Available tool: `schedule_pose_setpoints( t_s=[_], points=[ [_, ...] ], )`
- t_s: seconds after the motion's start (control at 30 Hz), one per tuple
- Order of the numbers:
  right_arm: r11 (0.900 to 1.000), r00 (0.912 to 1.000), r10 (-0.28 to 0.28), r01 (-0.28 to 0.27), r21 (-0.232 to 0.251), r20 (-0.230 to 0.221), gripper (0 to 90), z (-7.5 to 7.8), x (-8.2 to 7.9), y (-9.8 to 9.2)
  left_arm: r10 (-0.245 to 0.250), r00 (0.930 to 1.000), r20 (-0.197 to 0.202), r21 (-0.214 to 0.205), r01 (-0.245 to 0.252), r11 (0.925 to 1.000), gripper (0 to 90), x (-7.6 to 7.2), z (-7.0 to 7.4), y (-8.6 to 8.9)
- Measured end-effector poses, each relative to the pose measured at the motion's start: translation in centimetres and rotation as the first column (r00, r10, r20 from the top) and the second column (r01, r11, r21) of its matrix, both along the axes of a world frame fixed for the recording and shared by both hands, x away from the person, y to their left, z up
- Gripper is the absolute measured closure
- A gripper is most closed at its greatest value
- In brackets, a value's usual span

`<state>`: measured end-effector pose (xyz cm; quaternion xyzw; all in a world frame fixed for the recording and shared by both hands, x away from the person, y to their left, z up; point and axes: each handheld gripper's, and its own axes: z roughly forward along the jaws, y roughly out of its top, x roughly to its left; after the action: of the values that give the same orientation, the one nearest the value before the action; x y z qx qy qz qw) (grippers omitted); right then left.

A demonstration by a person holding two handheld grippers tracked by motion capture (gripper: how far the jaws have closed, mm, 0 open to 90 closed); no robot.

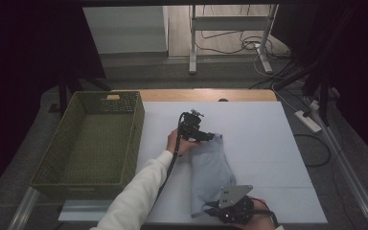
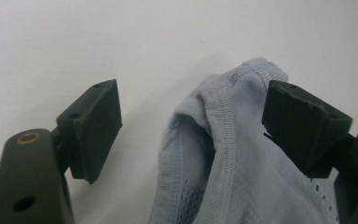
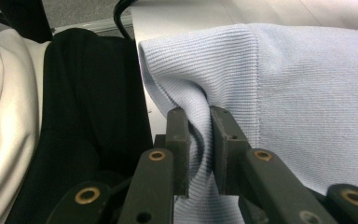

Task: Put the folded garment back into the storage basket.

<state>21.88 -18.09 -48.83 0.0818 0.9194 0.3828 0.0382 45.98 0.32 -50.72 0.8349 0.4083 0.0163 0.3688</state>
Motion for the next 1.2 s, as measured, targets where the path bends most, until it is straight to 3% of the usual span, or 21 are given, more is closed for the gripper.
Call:
schedule_pose_setpoints(
  t_s=[0.2, 0.37, 0.5, 0.63, 0.9, 1.07, 1.2],
  points=[
    [1.0000, 1.0000, 0.004, -0.004, -0.007, 0.004, 78.5, 0.0, -0.1, 0.0, -0.022, 0.9995, -0.022, 0.034, 0.023, 0.9992, 19.6, 0.5, -0.7, -0.8],
    [0.9999, 1.0000, 0.005, -0.005, -0.010, 0.004, 78.5, 0.0, -0.1, 0.0, -0.047, 0.9974, -0.055, 0.036, 0.049, 0.9982, 21.5, 0.6, -1.4, -1.2],
    [0.9999, 1.0000, 0.007, -0.007, -0.011, 0.005, 78.5, 0.0, -0.1, 0.0, -0.059, 0.9970, -0.052, 0.036, 0.061, 0.9975, 24.2, 0.6, -1.4, -1.3],
    [0.9999, 1.0000, 0.007, -0.007, -0.012, 0.005, 78.5, -0.1, -0.1, 0.1, -0.089, 0.9935, -0.071, 0.002, 0.090, 0.9960, 38.2, 0.5, -1.5, -1.2],
    [0.9999, 1.0000, 0.007, -0.007, -0.009, 0.007, 78.5, 0.0, -0.1, 0.0, -0.081, 0.9940, -0.073, -0.046, 0.078, 0.9959, 65.6, 0.3, -1.5, -0.9],
    [0.9999, 1.0000, 0.004, -0.004, -0.010, 0.008, 78.5, 0.0, -0.2, 0.0, -0.094, 0.9949, -0.035, -0.051, 0.092, 0.9945, 75.8, -0.1, -0.8, -1.0],
    [1.0000, 0.9999, 0.004, -0.004, -0.009, 0.010, 78.5, 0.0, -0.2, 0.0, -0.099, 0.9951, 0.002, -0.057, 0.099, 0.9935, 78.0, -0.5, 0.1, -1.0]
  ],
)
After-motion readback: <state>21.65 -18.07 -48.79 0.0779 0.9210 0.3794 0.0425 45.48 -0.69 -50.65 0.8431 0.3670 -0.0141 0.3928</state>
